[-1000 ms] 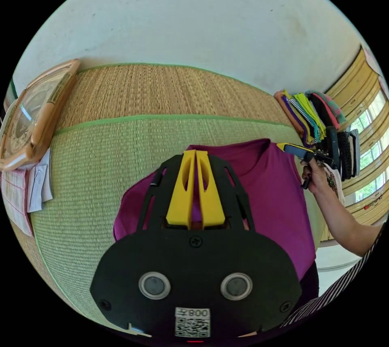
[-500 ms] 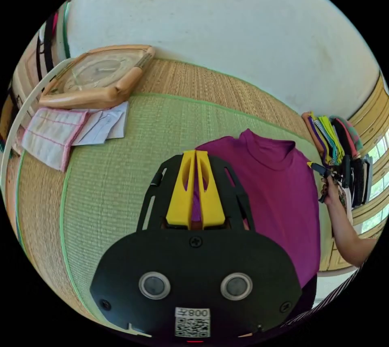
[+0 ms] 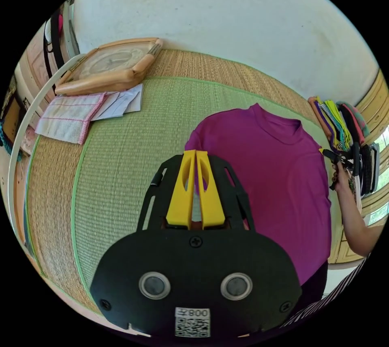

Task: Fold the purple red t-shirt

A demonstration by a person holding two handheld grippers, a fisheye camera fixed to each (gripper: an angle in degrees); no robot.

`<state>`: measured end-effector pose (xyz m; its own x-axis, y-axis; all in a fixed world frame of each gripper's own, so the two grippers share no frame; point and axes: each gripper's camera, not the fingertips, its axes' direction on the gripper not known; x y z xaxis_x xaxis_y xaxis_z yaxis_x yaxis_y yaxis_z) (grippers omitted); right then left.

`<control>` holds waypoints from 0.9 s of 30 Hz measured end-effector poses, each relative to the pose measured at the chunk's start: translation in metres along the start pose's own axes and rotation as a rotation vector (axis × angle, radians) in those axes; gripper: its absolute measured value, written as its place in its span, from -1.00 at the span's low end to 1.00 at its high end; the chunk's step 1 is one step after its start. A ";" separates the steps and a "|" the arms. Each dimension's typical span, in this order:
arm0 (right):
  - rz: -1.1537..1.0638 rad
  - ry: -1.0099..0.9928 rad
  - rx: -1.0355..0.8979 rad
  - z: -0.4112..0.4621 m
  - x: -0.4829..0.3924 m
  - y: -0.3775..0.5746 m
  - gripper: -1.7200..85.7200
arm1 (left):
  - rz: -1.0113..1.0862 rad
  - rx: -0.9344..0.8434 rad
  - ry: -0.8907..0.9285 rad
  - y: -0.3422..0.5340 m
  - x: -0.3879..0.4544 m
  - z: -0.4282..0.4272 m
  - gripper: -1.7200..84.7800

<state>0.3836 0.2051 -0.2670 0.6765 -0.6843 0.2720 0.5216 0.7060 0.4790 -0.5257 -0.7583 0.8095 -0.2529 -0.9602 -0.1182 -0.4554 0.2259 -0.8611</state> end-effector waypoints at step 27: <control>-0.309 -0.130 -0.086 0.065 -0.099 -0.054 -0.96 | 0.223 -0.062 0.125 -0.096 0.104 0.169 -0.96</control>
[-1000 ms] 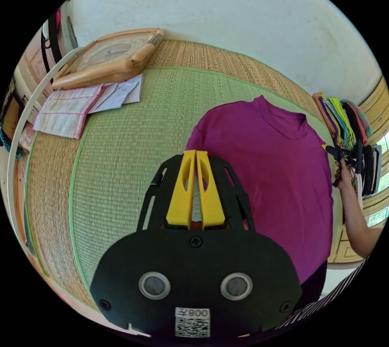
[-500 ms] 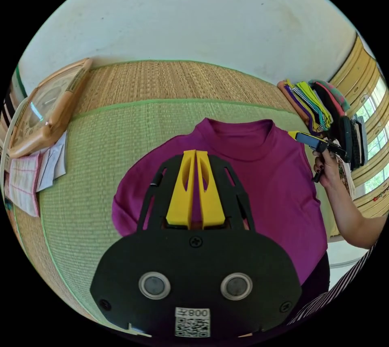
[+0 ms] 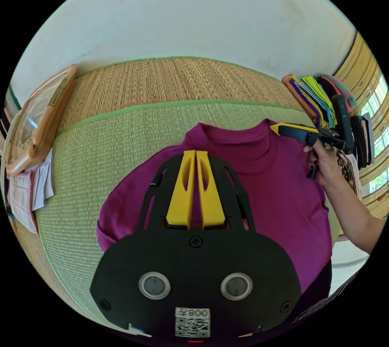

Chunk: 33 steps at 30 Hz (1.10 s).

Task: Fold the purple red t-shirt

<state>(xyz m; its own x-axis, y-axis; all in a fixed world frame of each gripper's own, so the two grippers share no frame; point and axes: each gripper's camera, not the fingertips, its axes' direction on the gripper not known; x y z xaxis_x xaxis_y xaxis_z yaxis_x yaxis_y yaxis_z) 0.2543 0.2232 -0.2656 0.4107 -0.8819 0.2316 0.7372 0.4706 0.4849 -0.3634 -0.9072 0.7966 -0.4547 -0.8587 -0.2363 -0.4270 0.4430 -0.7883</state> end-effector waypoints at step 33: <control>-0.040 -0.218 0.053 -0.024 0.028 0.064 -0.95 | 0.067 0.010 0.070 -0.006 0.031 0.185 -0.96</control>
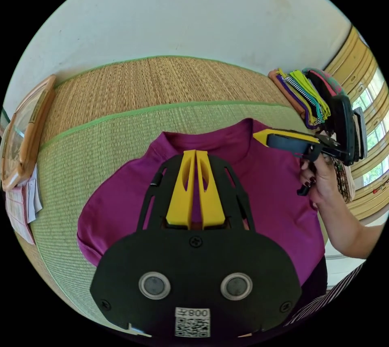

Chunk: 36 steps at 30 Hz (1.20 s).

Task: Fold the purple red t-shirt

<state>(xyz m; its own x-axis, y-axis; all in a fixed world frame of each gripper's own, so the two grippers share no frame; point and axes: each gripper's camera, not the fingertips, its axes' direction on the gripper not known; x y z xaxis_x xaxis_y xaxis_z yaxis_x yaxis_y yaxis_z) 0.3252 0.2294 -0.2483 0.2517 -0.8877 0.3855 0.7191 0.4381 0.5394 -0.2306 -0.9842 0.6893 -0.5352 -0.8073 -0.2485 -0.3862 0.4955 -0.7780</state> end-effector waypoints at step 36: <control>0.240 0.183 0.092 -0.121 0.102 0.233 -0.81 | 0.561 -0.234 0.134 -0.054 0.303 0.306 -0.78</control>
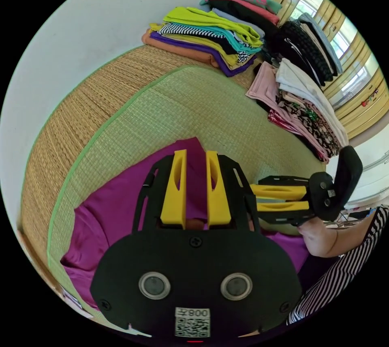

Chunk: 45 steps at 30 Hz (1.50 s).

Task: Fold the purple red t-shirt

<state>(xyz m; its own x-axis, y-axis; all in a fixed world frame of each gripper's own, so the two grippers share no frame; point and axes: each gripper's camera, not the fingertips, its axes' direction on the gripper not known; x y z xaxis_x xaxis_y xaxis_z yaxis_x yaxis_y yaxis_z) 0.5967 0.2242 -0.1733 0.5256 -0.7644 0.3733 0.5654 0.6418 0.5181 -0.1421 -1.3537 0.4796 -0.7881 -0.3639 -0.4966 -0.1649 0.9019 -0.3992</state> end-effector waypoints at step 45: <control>-0.354 -0.277 -0.204 -0.024 -0.001 -0.007 -0.93 | -0.352 0.186 0.195 0.117 -0.129 0.005 -0.92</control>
<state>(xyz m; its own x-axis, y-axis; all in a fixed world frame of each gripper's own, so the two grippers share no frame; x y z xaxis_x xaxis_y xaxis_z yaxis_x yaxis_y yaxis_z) 0.6072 0.2221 -0.1955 0.1059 -0.9075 0.4065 0.8062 0.3177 0.4991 -0.0569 -1.2025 0.4929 -0.8030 -0.5748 -0.1574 -0.3484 0.6671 -0.6585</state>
